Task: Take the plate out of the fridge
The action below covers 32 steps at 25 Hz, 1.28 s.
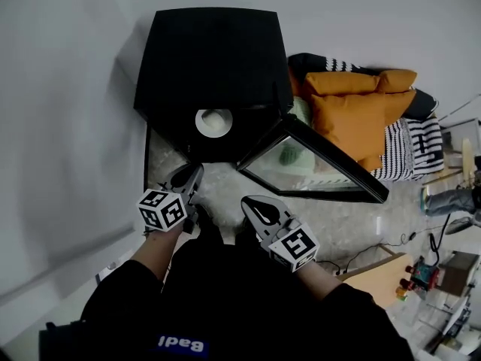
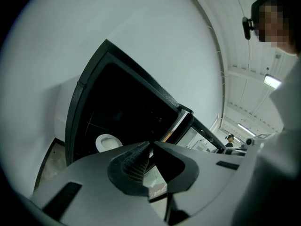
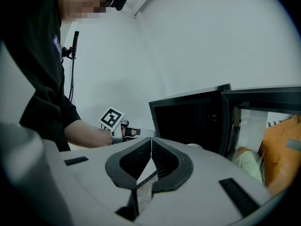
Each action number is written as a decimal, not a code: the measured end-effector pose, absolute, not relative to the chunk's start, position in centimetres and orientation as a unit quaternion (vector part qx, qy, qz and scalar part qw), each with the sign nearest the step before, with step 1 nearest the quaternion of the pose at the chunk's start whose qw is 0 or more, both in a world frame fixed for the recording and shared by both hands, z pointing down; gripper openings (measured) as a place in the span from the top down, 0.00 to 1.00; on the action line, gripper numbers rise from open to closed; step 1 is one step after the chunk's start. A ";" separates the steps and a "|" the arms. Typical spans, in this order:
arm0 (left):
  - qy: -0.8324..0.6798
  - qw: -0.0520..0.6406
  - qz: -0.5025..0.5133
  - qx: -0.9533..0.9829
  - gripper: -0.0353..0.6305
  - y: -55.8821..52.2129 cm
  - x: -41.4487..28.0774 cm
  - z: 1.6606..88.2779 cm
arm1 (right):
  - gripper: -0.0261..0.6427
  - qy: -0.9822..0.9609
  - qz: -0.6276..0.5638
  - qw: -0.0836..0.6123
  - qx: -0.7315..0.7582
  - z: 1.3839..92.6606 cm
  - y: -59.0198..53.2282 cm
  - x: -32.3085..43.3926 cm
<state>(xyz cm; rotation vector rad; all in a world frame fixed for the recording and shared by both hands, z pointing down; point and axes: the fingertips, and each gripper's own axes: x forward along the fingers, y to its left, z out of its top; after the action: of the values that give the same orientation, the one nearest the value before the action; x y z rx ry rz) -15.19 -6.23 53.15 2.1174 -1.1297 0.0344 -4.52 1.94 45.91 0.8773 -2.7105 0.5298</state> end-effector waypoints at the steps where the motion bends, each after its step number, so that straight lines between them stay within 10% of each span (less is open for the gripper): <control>1: -0.443 0.363 0.015 0.819 0.93 -6.6 -15.0 53.7 | 0.95 -0.929 0.183 0.123 0.298 46.2 1.8 -4.2; 32: -0.508 0.570 -0.083 0.641 0.82 -17.2 -17.4 73.8 | 0.95 -0.924 0.211 0.165 0.272 51.6 0.1 -3.2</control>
<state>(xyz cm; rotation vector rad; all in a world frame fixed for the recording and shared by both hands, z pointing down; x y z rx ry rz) -17.39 -17.21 73.80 1.5037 -1.1926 -0.1946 -3.20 0.09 51.64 0.7745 -2.6324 0.6020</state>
